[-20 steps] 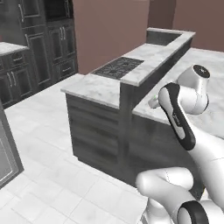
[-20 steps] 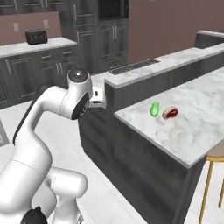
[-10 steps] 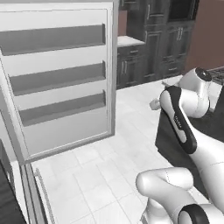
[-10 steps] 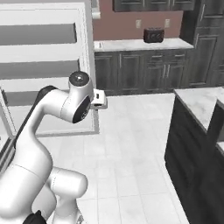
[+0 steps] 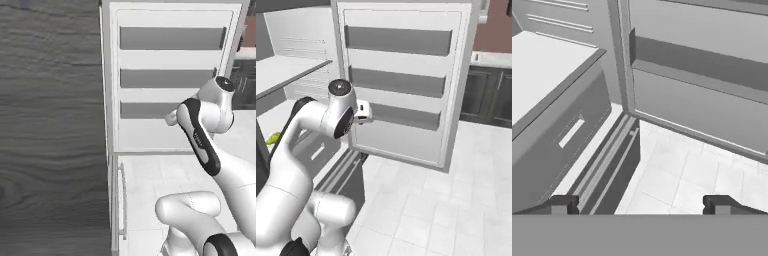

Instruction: Open the fridge, remove the pear, corn, and steak, and place them on any counter.

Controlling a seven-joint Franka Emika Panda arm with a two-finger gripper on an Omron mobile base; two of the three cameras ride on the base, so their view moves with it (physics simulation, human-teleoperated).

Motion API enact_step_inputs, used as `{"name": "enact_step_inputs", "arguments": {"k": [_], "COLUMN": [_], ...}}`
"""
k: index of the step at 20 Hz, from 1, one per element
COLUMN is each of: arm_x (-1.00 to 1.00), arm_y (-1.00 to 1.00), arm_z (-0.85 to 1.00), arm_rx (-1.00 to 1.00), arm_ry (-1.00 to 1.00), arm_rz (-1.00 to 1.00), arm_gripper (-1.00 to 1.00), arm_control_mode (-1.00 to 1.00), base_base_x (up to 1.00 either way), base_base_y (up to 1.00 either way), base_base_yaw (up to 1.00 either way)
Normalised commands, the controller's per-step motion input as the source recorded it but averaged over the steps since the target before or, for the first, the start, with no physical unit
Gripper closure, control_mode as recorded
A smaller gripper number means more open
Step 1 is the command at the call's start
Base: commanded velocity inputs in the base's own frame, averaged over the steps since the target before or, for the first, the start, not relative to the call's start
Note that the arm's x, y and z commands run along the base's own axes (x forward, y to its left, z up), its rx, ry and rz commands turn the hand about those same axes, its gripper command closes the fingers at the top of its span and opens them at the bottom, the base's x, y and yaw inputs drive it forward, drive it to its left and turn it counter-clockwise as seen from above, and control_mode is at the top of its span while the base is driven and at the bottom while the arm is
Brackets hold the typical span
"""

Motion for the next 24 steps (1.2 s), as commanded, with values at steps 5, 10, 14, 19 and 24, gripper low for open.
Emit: {"name": "enact_step_inputs", "arguments": {"k": [5,10,14,19,24], "arm_x": [0.00,0.00,0.00,0.00,0.00], "arm_y": [0.00,0.00,0.00,0.00,0.00], "arm_z": [0.00,0.00,0.00,0.00,0.00], "arm_rx": [0.00,0.00,0.00,0.00,0.00], "arm_ry": [0.00,0.00,0.00,0.00,0.00], "arm_rz": [0.00,0.00,0.00,0.00,0.00], "arm_gripper": [-1.00,-1.00,-1.00,-1.00,-1.00], "arm_control_mode": [1.00,1.00,1.00,1.00,1.00], "base_base_x": [0.05,0.08,0.01,0.01,0.11], "base_base_y": [-0.19,-0.71,-0.62,-0.65,-0.47], "base_base_yaw": [0.79,0.71,0.75,0.61,0.44]}}
